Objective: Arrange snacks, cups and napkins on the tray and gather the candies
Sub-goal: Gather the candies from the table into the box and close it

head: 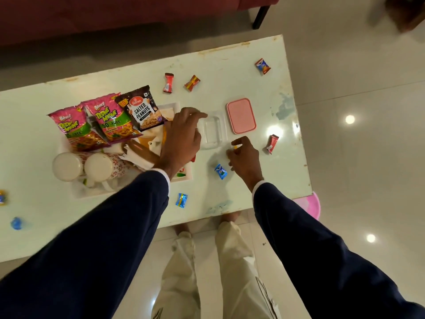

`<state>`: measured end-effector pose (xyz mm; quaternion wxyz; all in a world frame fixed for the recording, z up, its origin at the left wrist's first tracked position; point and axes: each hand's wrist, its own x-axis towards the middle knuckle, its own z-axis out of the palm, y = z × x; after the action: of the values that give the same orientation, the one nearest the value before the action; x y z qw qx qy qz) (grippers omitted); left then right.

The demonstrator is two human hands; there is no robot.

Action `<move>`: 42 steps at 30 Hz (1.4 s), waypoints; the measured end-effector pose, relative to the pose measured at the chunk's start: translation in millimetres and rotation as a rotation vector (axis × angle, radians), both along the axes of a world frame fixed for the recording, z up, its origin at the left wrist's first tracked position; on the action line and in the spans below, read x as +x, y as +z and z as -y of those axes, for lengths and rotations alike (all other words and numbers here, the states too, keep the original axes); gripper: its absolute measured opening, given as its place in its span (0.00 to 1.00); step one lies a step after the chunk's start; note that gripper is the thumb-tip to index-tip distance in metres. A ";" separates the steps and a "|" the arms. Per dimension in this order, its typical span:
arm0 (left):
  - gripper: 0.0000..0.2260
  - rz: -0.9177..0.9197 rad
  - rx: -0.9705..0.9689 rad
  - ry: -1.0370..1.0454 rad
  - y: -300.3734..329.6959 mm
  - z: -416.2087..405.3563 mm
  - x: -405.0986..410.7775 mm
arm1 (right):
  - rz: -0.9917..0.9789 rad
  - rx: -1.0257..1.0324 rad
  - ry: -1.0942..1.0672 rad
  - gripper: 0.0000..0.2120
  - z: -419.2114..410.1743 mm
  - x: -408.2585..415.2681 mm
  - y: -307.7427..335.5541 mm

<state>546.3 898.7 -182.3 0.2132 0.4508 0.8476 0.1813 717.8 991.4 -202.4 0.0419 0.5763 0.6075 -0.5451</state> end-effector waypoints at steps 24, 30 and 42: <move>0.18 0.252 -0.311 0.332 -55.9 164.6 87.6 | -0.027 -0.195 0.092 0.07 59.0 29.4 -28.9; 0.08 0.301 -0.308 0.328 -56.5 159.7 91.1 | -0.049 -0.356 -0.363 0.08 33.9 38.8 -16.2; 0.03 0.465 0.152 0.241 -31.1 61.3 85.1 | 0.277 0.207 0.139 0.25 0.6 19.9 -41.9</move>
<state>631.4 837.4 -213.4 0.3447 0.3077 0.8072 0.3672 737.7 990.8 -244.3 0.1032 0.6038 0.6870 -0.3908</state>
